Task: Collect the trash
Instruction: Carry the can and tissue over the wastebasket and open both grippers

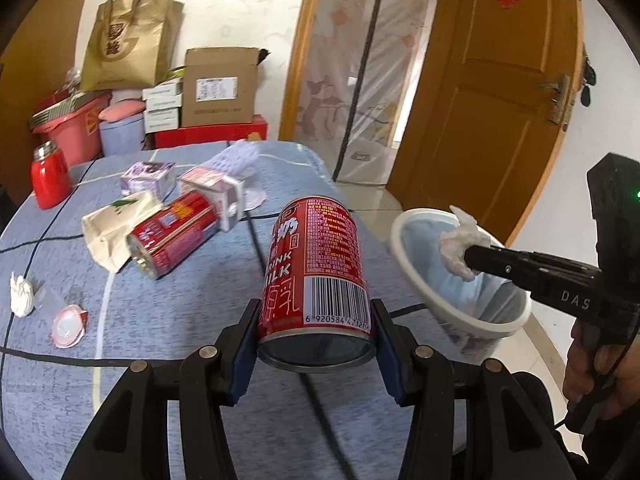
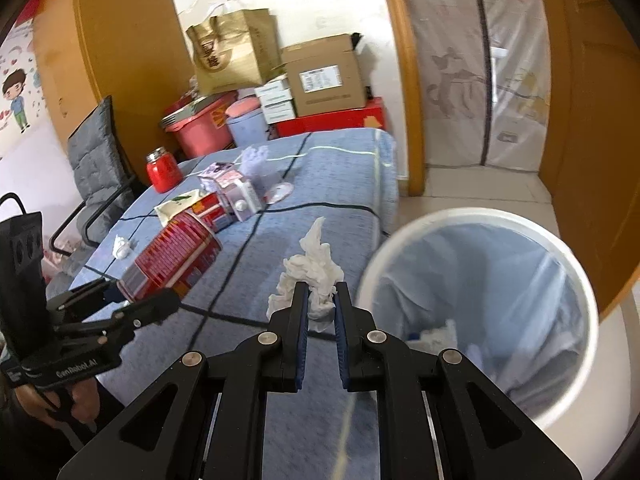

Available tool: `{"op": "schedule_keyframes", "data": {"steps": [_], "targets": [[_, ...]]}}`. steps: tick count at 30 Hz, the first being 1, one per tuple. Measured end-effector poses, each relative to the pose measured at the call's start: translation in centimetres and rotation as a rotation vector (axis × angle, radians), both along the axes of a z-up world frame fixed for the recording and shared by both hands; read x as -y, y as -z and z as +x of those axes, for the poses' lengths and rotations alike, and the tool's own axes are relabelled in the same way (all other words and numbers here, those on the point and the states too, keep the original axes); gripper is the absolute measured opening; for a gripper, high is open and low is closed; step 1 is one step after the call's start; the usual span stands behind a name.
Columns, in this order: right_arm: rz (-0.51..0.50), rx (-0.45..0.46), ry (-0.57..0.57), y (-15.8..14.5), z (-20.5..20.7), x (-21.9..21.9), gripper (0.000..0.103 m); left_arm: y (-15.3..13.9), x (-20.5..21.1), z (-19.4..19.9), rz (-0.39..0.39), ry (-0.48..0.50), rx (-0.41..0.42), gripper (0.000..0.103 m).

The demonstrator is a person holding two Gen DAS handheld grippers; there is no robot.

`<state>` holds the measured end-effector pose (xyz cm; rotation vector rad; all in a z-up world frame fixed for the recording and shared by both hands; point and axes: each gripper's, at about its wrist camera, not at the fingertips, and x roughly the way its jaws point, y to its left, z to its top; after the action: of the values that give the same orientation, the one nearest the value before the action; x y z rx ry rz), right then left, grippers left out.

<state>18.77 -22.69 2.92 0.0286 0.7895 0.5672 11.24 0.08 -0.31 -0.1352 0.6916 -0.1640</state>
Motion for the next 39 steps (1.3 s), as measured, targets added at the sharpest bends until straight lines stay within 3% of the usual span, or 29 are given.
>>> {"op": "schedule_keyframes", "data": {"steps": [15,39], "targets": [[0.008,-0.018,0.156,0.1,-0.6,7.4,0.013,-1.1,6.9,1.8,0.006,0.154,0.012,0.052],[-0.014,-0.114,0.231,3.7,1.3,11.1,0.013,2.0,14.3,6.8,0.032,0.33,-0.069,0.052]]}}
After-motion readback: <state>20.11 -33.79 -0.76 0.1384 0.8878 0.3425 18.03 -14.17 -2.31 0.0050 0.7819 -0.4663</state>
